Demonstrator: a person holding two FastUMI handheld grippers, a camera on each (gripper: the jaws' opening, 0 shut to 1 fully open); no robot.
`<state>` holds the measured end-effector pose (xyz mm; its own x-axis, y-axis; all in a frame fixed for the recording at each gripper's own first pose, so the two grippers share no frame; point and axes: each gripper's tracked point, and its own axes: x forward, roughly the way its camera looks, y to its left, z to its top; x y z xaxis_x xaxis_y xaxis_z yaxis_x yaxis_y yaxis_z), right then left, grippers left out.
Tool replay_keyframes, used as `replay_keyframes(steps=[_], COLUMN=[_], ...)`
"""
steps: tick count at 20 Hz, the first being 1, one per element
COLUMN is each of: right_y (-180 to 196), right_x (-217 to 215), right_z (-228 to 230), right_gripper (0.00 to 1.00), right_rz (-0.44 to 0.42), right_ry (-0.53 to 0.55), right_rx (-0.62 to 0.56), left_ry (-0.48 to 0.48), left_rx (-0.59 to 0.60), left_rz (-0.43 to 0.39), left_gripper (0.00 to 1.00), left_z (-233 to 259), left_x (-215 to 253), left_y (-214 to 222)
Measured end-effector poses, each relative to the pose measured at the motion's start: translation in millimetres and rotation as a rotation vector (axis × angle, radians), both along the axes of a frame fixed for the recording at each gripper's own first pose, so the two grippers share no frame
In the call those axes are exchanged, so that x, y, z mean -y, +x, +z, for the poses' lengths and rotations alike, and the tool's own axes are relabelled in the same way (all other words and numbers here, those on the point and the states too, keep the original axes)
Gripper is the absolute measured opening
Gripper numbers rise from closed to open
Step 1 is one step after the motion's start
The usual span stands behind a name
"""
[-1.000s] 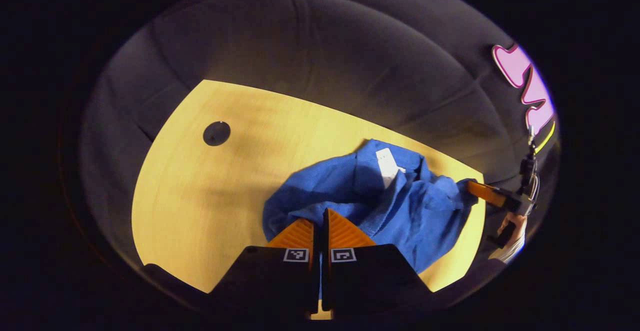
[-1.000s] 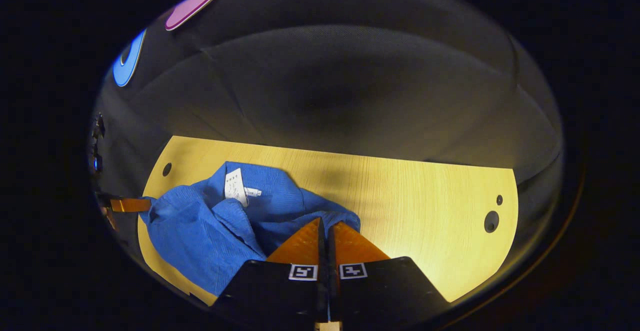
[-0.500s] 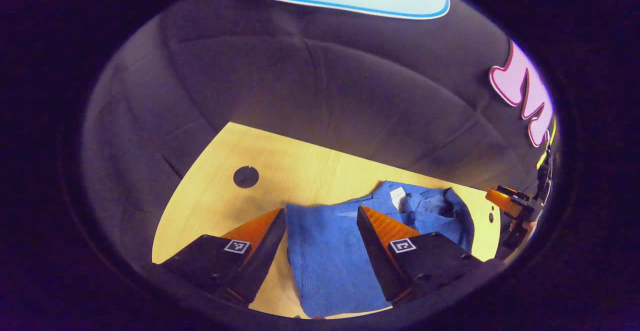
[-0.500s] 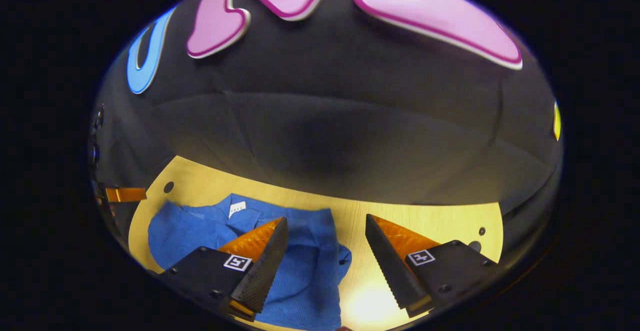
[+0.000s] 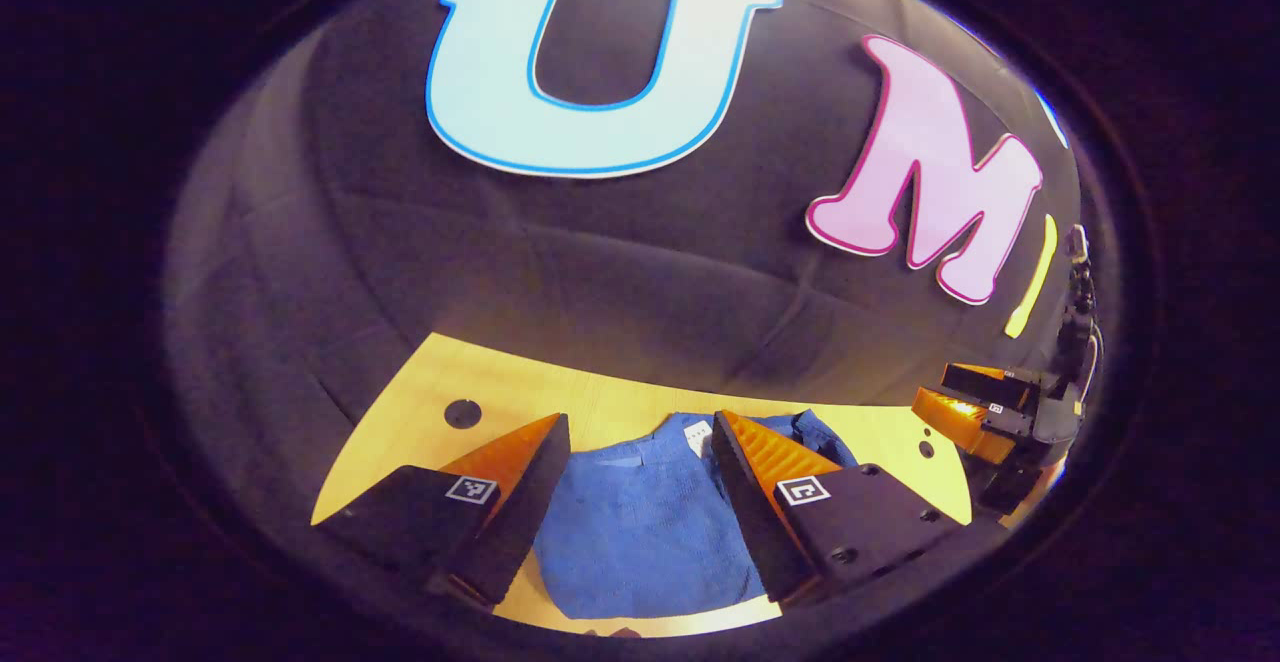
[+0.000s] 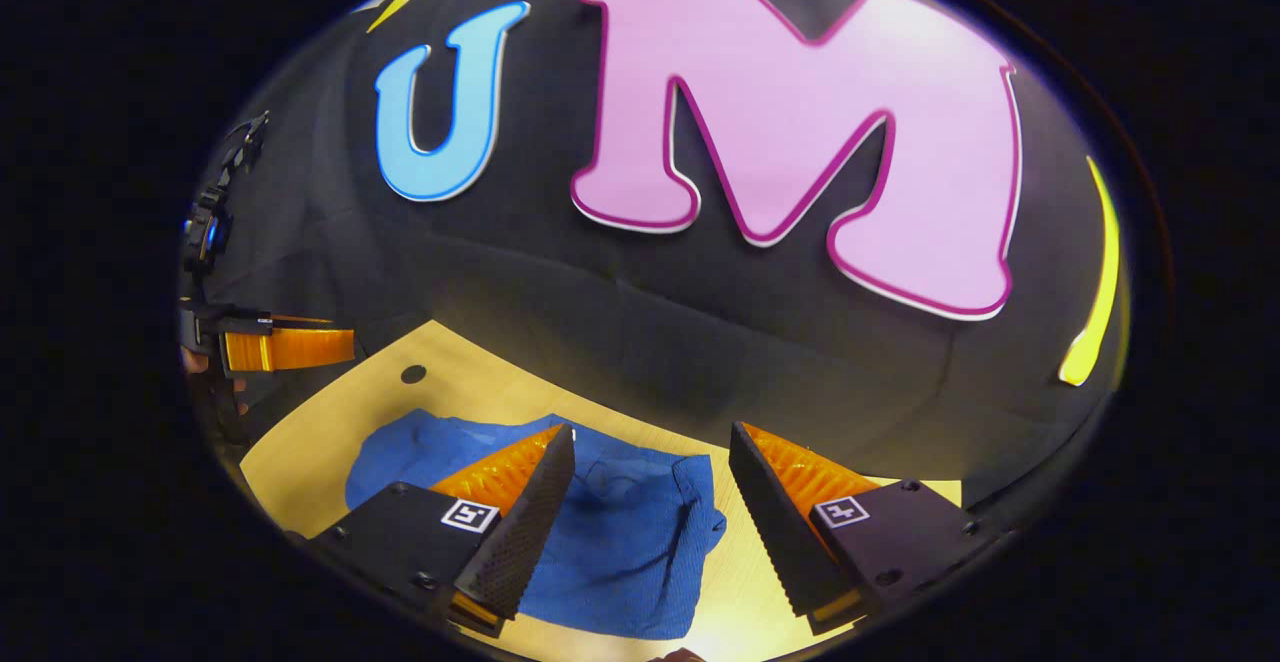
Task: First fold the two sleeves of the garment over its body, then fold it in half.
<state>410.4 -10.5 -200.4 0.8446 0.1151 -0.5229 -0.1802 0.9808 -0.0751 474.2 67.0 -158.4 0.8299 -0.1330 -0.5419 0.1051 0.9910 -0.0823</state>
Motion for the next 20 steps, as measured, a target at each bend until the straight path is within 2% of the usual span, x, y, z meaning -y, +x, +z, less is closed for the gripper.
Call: replay_keyframes(steps=[3,6,9,13,16,20], right_y=[-40.3,-83.6,-129.5,-201.4,-249.7,-302.2], right_x=[-12.2,-25.9,-29.8,-50.8,-67.1,-87.3], right_z=[26.2,47.3,66.9,96.8,113.1,136.1], right_gripper=[0.99,0.98,0.98,0.98,0.98,0.98], right_rz=[-0.005,-0.018,-0.065,-0.095,-0.112,-0.094], right_ry=[0.008,0.022,-0.003,0.003,0.027,0.038], right_rx=[0.061,0.114,0.168,0.223,0.255,0.281], left_ry=[-0.011,0.018,0.013,0.071,0.075,0.091], left_rx=[0.065,0.146,0.188,0.234,0.271,0.4], left_rz=[-0.028,-0.057,-0.075,-0.08,-0.089,-0.098], left_gripper=[0.84,0.84,0.83,0.83,0.83,0.83], left_z=[21.2,41.5,53.2,65.1,74.9,109.2], left_x=[21.9,34.8,45.2,35.5,33.6,24.7], left_y=[-36.6,-76.7,-128.0,-205.5,-262.6,-317.8])
